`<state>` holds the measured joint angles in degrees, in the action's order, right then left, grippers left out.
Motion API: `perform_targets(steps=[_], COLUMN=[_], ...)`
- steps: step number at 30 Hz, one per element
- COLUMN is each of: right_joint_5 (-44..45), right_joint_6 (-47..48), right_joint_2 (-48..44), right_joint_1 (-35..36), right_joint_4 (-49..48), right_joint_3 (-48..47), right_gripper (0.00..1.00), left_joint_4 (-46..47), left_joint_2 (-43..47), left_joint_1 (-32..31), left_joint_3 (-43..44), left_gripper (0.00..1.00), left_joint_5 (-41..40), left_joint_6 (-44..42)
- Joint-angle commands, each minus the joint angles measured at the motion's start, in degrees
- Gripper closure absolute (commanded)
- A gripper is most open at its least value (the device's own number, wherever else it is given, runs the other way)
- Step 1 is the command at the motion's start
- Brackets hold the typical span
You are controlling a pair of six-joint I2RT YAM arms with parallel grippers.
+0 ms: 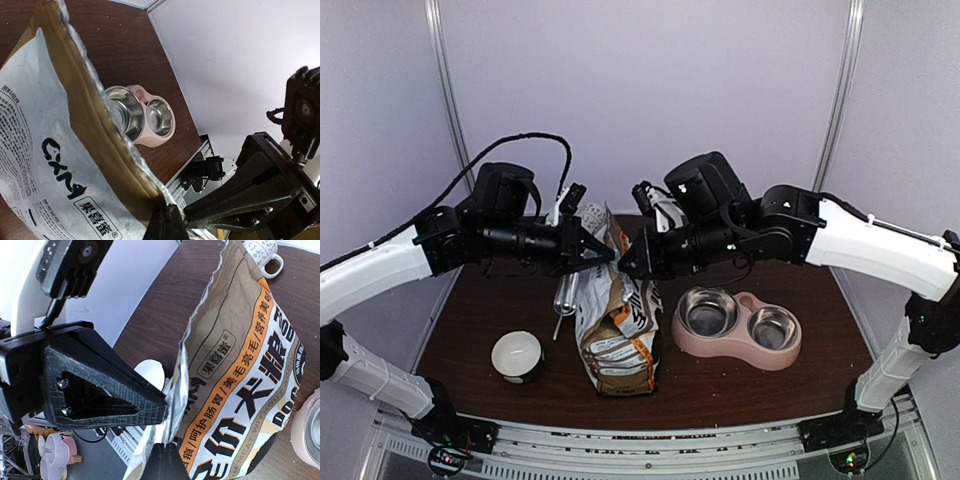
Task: Serve the pet food
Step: Open the seal of the pet food bag.
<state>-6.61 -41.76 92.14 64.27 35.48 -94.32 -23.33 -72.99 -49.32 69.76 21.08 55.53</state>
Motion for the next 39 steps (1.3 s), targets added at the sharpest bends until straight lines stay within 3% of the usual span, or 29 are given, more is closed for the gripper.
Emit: perform_targets(steps=[1,9,15,19,26,34,35,39], right_joint_5=[8.0,7.2,3.5,1.8,-3.4,-13.5,-13.4,-8.2], right_joint_6=[0.7,1.3,1.8,1.8,1.7,2.5,3.0,7.1], right_joint_2=[2.2,2.7,1.6,2.1,1.5,1.6,1.2,-2.1], right_joint_1=[-0.7,-0.4,-0.1,-0.1,-0.1,0.2,0.2,-0.3], right_joint_4=[3.8,2.3,-4.9,-5.8,-10.7,-20.2,-20.2,-16.6], right_joint_3=[-1.5,-1.3,1.3,0.9,1.8,3.4,3.4,2.6], right_gripper=[1.00,1.00,1.00,1.00,1.00,1.00,0.98,0.64], left_joint_4=[-0.7,-0.8,-0.3,-0.2,-3.3,-7.5,-7.6,-8.0], left_joint_2=[1.5,1.8,1.8,2.0,2.9,6.0,6.4,6.7], left_joint_1=[-0.1,-0.1,0.0,0.0,0.0,1.7,2.3,4.8], left_joint_3=[-0.4,-0.7,-0.5,-0.5,-0.1,1.0,1.1,2.9], left_gripper=[1.00,1.00,0.99,0.76,0.71,0.46,0.42,0.33], left_joint_5=[-1.7,-2.1,-2.1,-2.4,-4.5,-8.0,-8.2,-7.8], left_joint_6=[-1.4,-1.9,-2.0,-1.9,-1.9,-4.2,-4.5,-7.0])
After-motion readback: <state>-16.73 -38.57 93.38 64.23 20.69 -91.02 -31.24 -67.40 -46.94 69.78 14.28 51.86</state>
